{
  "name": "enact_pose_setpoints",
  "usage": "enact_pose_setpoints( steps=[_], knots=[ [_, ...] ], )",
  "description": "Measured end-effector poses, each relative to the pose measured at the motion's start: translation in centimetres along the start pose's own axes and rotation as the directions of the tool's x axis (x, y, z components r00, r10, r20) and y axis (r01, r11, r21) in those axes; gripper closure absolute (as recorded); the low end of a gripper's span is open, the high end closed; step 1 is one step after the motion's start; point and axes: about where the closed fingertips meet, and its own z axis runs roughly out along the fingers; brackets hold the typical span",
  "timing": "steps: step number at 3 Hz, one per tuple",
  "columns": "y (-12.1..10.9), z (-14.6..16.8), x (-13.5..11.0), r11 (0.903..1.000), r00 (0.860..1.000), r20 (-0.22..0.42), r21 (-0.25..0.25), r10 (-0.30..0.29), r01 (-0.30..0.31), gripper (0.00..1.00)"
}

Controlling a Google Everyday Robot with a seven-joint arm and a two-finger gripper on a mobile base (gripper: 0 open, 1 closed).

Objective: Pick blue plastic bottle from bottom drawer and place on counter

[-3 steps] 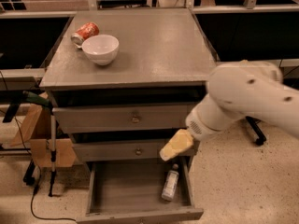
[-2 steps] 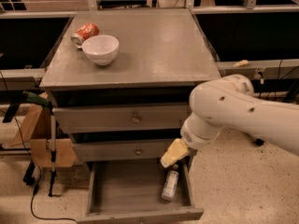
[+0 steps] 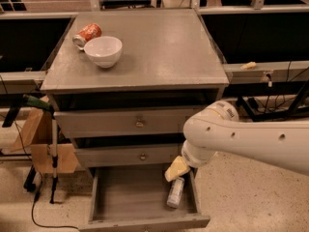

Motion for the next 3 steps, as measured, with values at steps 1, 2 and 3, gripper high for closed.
enact_pose_setpoints(
  steps=[1,2,3],
  knots=[
    [0.0,0.0,0.0,1.0000,1.000,-0.001,-0.001,0.003,-0.003,0.00],
    [0.4,0.3,-0.2,0.9998,1.000,-0.009,-0.018,-0.014,0.013,0.00],
    [1.5,3.3,-1.2,0.9997,1.000,-0.021,-0.025,-0.008,0.007,0.00]
  ],
)
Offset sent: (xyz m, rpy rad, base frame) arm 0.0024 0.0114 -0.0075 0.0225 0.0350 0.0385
